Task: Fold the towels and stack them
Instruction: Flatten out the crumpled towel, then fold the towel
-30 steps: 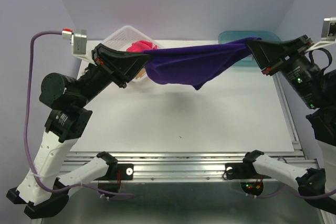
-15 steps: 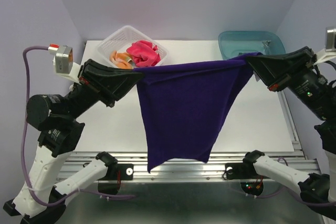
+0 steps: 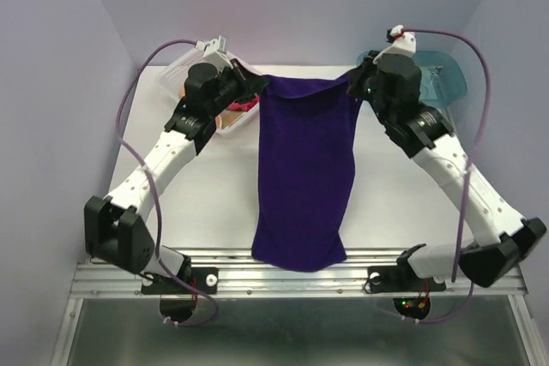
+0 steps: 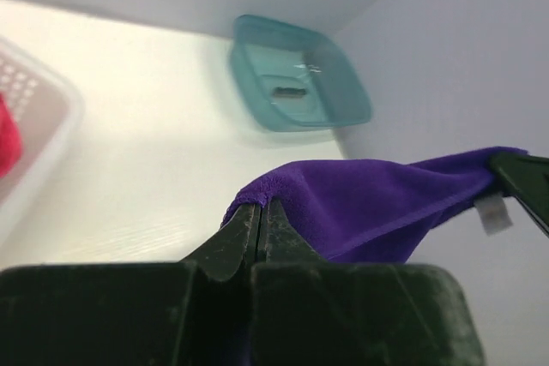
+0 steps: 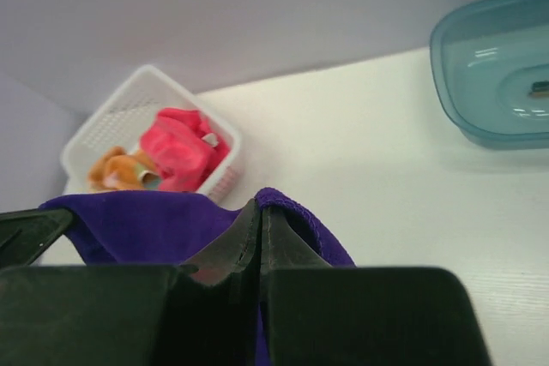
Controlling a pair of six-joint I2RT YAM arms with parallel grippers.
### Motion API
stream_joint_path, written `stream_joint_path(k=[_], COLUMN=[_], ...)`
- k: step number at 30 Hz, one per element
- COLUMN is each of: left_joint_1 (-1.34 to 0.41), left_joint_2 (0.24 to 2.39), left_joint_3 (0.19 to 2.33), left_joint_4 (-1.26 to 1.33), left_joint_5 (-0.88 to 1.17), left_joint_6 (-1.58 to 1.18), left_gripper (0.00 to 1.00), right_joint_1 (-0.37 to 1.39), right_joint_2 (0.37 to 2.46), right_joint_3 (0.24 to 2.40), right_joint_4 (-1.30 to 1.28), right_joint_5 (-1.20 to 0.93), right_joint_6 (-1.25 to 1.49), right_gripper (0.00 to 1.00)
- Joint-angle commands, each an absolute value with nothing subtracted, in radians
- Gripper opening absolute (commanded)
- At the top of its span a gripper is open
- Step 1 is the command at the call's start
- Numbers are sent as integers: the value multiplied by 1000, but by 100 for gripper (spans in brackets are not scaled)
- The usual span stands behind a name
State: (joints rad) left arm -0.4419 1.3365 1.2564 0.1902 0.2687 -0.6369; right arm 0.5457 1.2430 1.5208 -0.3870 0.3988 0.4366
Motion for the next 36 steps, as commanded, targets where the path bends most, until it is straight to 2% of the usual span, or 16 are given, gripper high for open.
stream_joint_path(k=[1,7,14,21,36], left_joint_1=[-362,-302,-299,-299,-299], left_joint_2=[1457,1751,1960,1954,1727], left_joint_3=[1305,1498,1693,1661,1342], left_joint_4=[301,311,272,259,250], left_joint_5=[252,337,443,422,374], left_joint_6=[-617,-600,-571,-555,-554], left_gripper=[0,0,0,0,0], right_joint_1=[467,289,204,192,192], right_joint_2=[1346,1554,1695,1709,1516], right_joint_3=[1519,1571,1571,1529,1276], right_joint_4=[-229,-160,-64,-80,-133], right_joint_5=[509,342,212,138,5], right_joint_6=[403,439,443,451,558], right_gripper=[1,1,1,1,1])
